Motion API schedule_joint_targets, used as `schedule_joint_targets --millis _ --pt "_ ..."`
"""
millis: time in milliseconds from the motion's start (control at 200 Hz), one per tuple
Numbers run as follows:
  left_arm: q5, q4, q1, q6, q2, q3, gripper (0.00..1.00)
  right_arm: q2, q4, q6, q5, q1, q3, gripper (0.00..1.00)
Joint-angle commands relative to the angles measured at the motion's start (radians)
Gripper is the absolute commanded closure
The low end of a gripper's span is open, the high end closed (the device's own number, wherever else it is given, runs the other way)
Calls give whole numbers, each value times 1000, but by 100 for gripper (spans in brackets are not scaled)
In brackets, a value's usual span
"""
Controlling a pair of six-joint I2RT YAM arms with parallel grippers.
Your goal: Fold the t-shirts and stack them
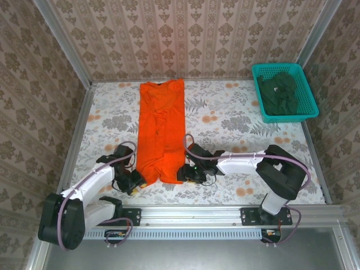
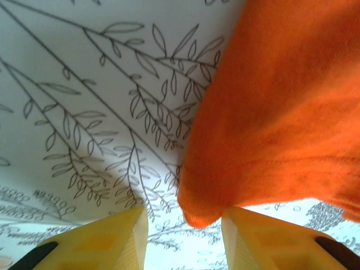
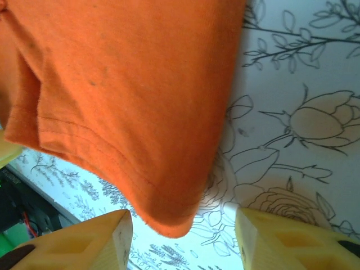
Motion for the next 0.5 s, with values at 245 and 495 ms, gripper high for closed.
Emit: schedule_joint_targets --millis 245,495 --pt "-4 109 42 -39 44 -16 58 62 11 20 -29 4 44 60" --pt "-5 145 54 -30 63 -19 69 83 4 12 -44 2 57 74"
